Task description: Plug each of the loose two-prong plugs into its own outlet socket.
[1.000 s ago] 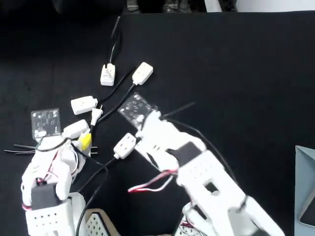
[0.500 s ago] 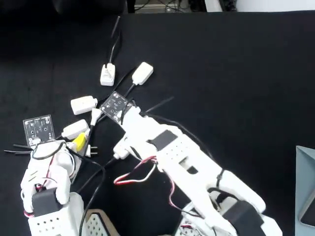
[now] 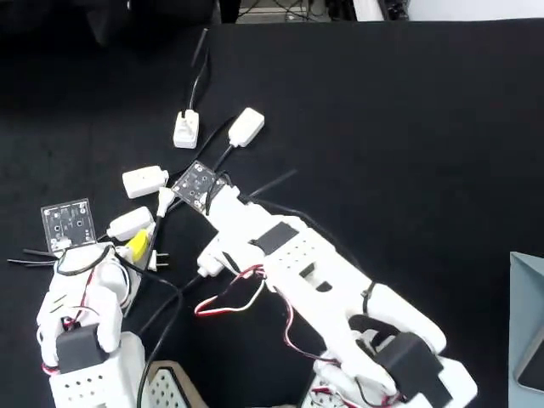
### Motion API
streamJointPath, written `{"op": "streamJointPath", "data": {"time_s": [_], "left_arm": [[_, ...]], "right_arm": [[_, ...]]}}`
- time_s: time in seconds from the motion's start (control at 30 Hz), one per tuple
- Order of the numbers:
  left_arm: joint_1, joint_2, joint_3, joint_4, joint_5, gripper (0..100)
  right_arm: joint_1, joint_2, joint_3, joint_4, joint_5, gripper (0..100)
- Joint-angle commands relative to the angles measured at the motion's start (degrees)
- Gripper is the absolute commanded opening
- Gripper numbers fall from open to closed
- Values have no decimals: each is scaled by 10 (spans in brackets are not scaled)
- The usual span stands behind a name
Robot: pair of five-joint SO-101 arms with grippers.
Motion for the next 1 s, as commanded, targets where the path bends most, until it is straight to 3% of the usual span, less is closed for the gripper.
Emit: {"op": "streamJointPath", "data": {"time_s": [0.0,0.4,0.63,0.83,0.97], "left_arm": [[-5,-4,-2,-1,3,295],[-1,-4,-7,3,3,300],[-1,-4,-14,4,-15,301],[3,-4,-15,4,-28,301],[60,1,-15,5,-55,301]], "right_arm": [[9,42,-31,-4,4,12],[18,87,-41,-21,0,18],[8,-57,-115,191,-91,262],[-30,-205,-162,328,-98,237],[-29,-289,-173,384,-98,201]]}}
